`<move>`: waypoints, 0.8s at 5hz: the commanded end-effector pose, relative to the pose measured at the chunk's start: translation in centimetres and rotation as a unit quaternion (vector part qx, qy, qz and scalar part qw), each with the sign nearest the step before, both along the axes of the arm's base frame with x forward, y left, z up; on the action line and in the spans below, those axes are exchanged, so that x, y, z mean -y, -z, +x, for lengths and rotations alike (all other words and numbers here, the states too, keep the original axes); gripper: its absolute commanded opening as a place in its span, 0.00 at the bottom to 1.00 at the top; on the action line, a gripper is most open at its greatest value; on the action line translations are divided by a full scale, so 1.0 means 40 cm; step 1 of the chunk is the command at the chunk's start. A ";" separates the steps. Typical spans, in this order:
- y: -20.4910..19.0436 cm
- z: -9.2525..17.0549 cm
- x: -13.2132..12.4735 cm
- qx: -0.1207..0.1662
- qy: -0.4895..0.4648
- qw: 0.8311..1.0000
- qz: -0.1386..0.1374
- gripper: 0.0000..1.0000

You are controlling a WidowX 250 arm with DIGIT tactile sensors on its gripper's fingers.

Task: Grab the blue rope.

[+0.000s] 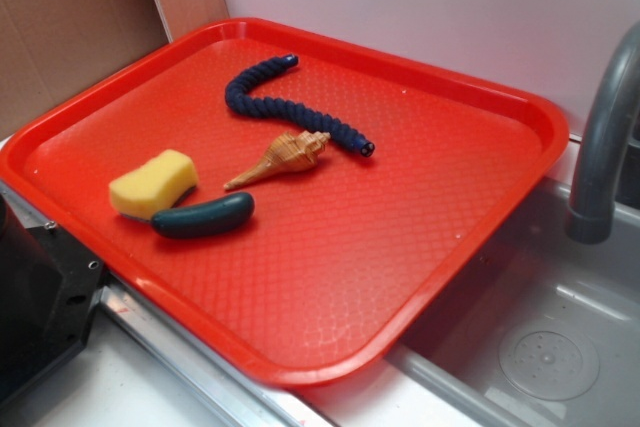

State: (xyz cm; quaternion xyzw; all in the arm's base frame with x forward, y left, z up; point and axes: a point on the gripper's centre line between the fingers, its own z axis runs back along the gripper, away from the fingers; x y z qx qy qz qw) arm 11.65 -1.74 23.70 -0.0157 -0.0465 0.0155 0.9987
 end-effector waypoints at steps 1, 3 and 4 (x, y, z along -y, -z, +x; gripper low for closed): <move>0.000 0.000 0.000 0.000 0.000 1.000 0.000 1.00; 0.224 0.250 -0.020 -0.017 -0.244 0.969 -0.043 1.00; 0.273 0.376 -0.020 0.025 -0.360 0.931 -0.064 1.00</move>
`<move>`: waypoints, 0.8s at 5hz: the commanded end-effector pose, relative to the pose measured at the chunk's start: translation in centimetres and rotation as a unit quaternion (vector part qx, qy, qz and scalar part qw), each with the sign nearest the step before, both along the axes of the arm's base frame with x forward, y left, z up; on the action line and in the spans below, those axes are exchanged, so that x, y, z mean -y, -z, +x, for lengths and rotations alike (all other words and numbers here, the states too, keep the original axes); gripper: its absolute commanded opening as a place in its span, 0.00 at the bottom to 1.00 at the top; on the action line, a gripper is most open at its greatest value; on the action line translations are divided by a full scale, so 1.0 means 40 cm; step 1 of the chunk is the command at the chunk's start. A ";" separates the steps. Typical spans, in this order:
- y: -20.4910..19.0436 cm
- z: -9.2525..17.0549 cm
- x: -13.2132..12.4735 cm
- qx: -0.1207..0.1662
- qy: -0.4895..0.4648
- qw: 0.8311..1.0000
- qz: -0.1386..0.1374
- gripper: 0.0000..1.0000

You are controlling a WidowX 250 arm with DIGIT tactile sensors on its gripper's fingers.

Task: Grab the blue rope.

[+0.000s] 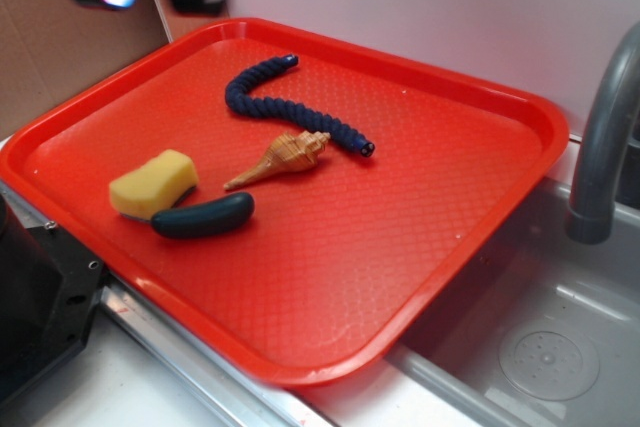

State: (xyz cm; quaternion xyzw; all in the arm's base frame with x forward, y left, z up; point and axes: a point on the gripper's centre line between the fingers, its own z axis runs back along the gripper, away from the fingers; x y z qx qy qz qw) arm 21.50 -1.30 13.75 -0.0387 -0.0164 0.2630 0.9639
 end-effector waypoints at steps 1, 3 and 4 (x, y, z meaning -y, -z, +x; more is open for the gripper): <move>0.091 0.133 -0.025 0.071 -0.244 0.967 0.005 1.00; 0.244 0.157 -0.027 0.009 -0.274 0.960 0.054 1.00; 0.279 0.187 -0.028 -0.001 -0.255 0.965 0.060 1.00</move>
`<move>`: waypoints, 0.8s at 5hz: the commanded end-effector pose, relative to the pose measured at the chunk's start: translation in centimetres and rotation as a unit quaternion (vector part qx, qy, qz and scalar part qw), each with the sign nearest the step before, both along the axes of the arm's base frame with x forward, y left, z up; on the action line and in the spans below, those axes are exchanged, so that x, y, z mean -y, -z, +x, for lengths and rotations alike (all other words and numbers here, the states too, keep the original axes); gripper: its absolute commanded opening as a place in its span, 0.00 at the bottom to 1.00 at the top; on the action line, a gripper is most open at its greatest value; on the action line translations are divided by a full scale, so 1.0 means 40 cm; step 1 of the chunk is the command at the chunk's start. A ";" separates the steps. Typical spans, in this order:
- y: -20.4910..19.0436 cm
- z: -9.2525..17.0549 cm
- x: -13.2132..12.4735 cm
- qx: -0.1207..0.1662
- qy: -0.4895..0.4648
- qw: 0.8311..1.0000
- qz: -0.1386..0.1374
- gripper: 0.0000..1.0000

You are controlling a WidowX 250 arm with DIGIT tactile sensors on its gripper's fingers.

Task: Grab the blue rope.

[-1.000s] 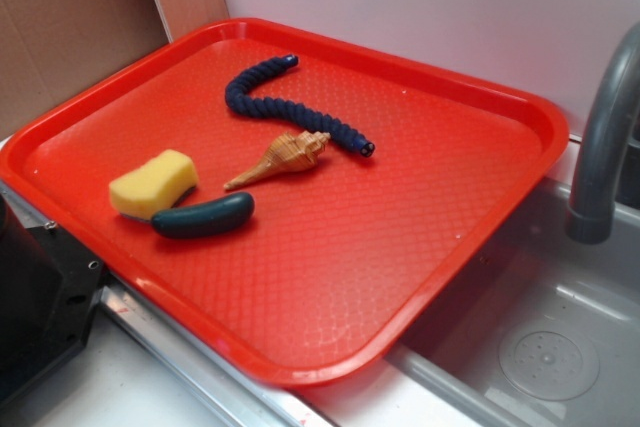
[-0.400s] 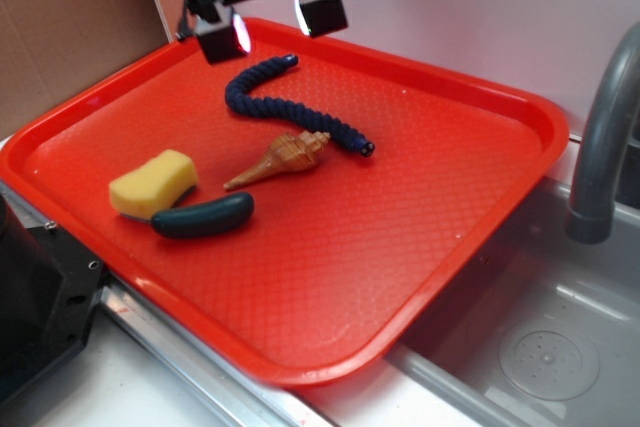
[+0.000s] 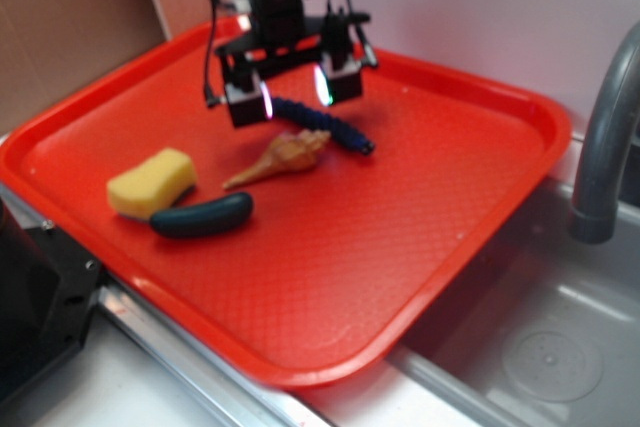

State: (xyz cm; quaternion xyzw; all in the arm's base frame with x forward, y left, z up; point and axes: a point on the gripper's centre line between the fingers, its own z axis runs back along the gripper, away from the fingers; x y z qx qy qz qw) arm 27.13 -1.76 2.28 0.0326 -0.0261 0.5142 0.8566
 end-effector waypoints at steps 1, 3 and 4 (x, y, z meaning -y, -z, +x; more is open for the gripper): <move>0.018 0.048 -0.042 -0.001 0.025 1.000 -0.007 0.79; -0.090 -0.017 -0.085 -0.020 0.155 0.987 -0.024 0.00; -0.179 -0.079 -0.150 -0.004 0.263 0.961 -0.086 0.00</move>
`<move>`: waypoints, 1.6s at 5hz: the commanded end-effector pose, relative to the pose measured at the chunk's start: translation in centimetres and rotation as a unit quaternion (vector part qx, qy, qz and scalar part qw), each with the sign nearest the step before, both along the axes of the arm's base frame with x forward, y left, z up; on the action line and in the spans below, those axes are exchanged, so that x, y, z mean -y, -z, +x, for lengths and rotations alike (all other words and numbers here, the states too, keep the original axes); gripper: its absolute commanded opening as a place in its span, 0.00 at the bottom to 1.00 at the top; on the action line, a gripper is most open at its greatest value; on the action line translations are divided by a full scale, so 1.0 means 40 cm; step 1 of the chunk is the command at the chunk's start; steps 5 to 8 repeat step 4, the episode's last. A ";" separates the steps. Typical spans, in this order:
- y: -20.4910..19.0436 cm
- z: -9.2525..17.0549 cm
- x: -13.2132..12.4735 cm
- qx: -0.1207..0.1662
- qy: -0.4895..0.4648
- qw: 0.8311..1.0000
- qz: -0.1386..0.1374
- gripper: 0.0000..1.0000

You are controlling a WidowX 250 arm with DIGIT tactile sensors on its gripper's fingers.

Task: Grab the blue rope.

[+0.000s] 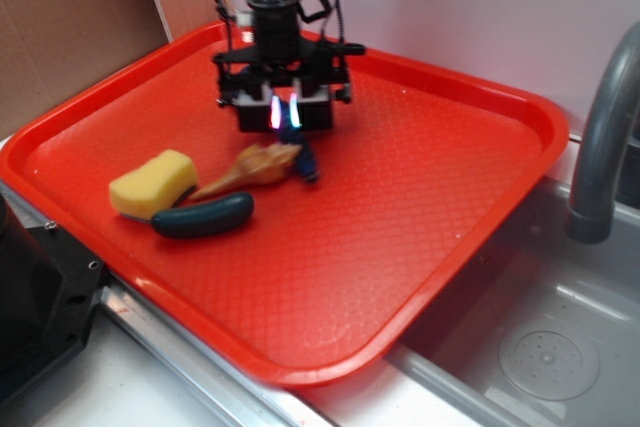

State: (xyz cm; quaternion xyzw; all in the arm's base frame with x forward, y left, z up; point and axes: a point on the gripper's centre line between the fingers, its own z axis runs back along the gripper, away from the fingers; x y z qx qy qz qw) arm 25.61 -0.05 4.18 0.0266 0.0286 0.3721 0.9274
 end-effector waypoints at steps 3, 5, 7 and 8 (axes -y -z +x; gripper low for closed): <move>-0.455 -0.123 -0.100 0.100 0.260 0.960 -0.029 0.00; -0.473 -0.131 -0.079 0.094 0.264 0.960 -0.009 0.00; -0.473 -0.131 -0.079 0.094 0.264 0.960 -0.009 0.00; -0.473 -0.131 -0.079 0.094 0.264 0.960 -0.009 0.00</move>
